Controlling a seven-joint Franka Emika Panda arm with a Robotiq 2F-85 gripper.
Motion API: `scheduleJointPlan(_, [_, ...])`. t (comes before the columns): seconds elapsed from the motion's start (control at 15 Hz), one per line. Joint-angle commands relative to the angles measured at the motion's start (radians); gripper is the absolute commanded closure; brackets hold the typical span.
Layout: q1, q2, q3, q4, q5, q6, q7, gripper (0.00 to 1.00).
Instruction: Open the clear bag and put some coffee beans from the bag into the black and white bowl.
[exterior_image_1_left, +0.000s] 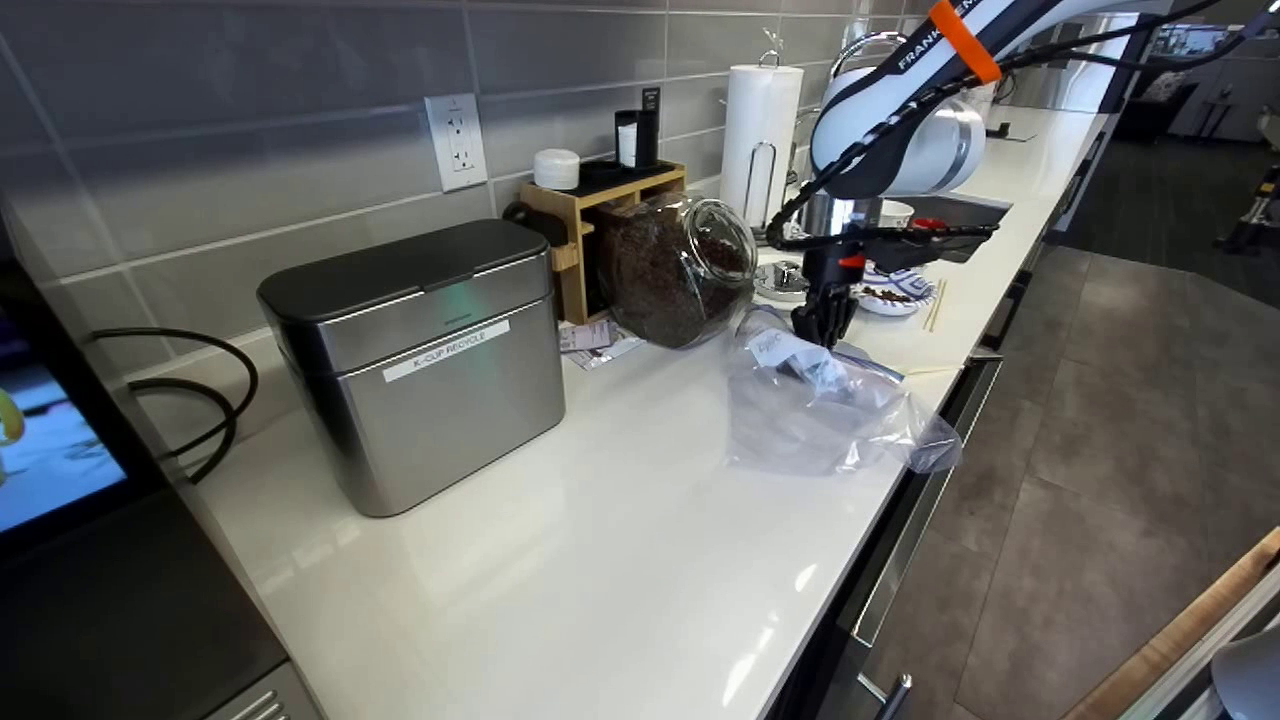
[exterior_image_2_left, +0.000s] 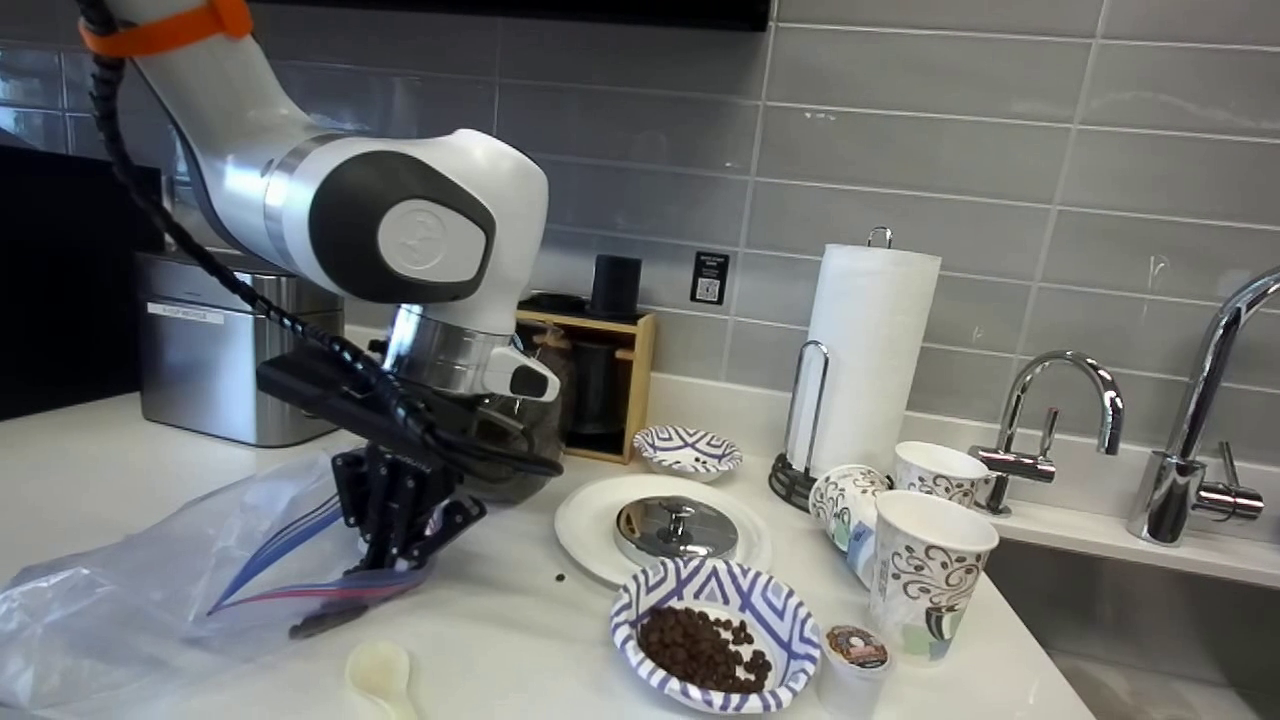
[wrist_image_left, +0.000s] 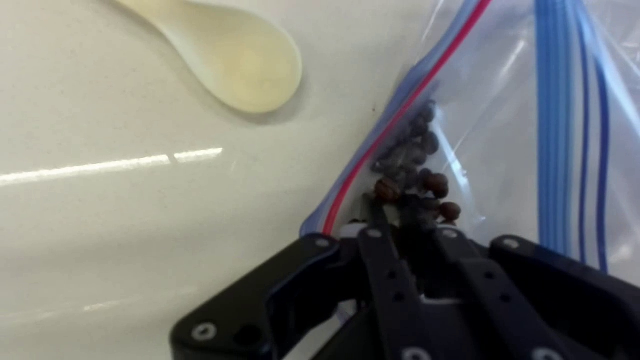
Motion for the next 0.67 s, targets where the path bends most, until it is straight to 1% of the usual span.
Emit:
scheduleJointPlan(0.0, [0.013,0.016,-0.005,-0.007,-0.018,0.016,0.039,0.96])
scheduleJointPlan(0.07, [0.01,0.016,-0.004,-0.003,-0.01,0.01,0.038,1.0])
scheduleJointPlan(0.4, [-0.009,0.0,-0.001,0.012,0.033,-0.016,0.016,0.99])
scheduleJointPlan(0.6, [-0.029,-0.021,0.005,0.018,0.088,-0.042,-0.013,0.99])
